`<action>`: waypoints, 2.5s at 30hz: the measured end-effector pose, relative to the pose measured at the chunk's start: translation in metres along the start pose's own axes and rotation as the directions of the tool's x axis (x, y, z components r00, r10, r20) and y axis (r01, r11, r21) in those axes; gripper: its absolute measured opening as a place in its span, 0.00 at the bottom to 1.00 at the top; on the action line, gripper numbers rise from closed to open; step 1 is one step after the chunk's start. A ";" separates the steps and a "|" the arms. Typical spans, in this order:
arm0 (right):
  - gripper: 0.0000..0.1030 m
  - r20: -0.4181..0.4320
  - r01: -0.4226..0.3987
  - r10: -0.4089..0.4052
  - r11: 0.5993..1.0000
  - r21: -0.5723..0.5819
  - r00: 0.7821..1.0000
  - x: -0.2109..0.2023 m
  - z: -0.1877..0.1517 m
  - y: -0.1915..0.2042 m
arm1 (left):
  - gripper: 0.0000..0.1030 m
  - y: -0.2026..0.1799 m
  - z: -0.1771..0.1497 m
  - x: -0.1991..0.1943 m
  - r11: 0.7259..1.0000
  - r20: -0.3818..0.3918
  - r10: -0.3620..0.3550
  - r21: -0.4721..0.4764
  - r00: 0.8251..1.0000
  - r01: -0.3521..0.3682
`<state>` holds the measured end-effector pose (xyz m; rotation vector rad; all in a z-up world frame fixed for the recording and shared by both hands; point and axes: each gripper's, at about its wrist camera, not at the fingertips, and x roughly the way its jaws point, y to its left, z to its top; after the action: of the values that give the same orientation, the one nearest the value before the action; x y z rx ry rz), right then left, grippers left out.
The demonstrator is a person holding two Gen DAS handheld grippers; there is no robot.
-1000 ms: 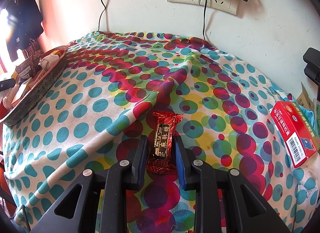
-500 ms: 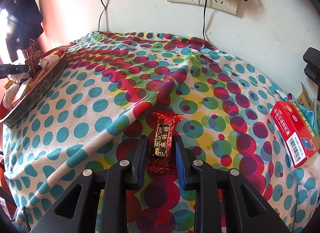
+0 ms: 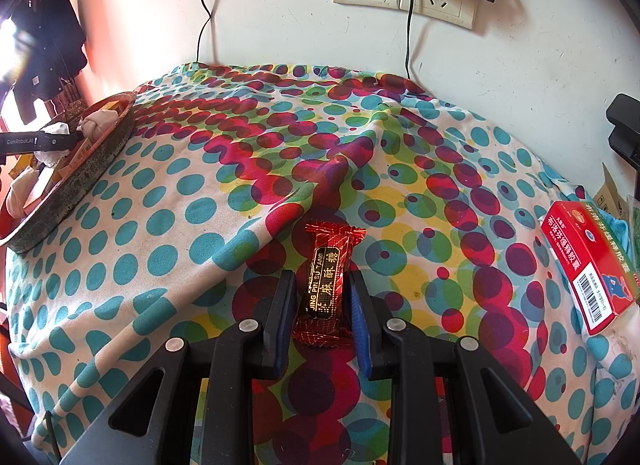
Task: Organize objects
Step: 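Carry the plastic bundle into the red tray and open the left gripper, then lift the red candy bar with the right gripper toward the red tray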
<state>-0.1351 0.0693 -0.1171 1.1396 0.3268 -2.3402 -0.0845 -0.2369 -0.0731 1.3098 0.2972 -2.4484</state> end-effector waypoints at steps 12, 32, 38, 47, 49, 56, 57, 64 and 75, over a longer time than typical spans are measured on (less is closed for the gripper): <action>0.25 0.000 0.003 -0.003 1.000 0.001 1.000 0.000 0.000 0.001 | 0.59 -0.013 -0.015 -0.011 0.997 0.012 -0.032 0.072 0.999 0.031; 0.26 -0.001 0.007 -0.007 1.000 0.001 1.000 0.001 0.001 0.002 | 0.67 0.026 -0.070 -0.065 0.995 0.188 -0.094 0.041 0.978 0.088; 0.26 -0.001 0.010 -0.010 1.000 -0.001 1.000 0.001 0.001 0.004 | 0.67 0.029 -0.091 -0.072 0.993 0.212 -0.112 0.051 0.971 0.103; 0.34 -0.003 0.034 -0.034 0.999 0.003 0.999 0.001 0.001 0.004 | 0.67 0.033 -0.096 -0.093 0.984 0.281 -0.176 0.034 0.943 0.174; 0.48 -0.009 0.067 -0.067 0.997 0.025 0.998 0.003 0.002 0.000 | 0.67 0.039 -0.094 -0.095 0.982 0.293 -0.187 0.030 0.937 0.187; 0.48 -0.010 0.068 -0.068 0.997 0.034 0.998 0.003 0.000 -0.005 | 0.67 0.051 -0.097 -0.098 0.990 0.346 -0.142 0.047 0.927 0.134; 0.48 -0.010 0.065 -0.065 0.997 0.036 0.998 0.003 0.000 -0.003 | 0.67 0.050 -0.097 -0.098 0.990 0.345 -0.140 0.056 0.928 0.129; 0.48 -0.012 0.071 -0.070 0.996 0.054 0.997 0.003 -0.001 -0.007 | 0.67 0.048 -0.111 -0.095 0.976 0.292 -0.218 0.057 0.931 0.211; 0.20 -0.003 0.111 -0.111 0.993 0.034 0.994 0.003 0.000 0.008 | 0.67 0.064 -0.111 -0.093 0.983 0.311 -0.172 -0.001 0.935 0.182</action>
<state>-0.1322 0.0613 -0.1190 1.1661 0.3598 -2.4504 0.0726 -0.2386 -0.0577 0.8985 0.3810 -2.7400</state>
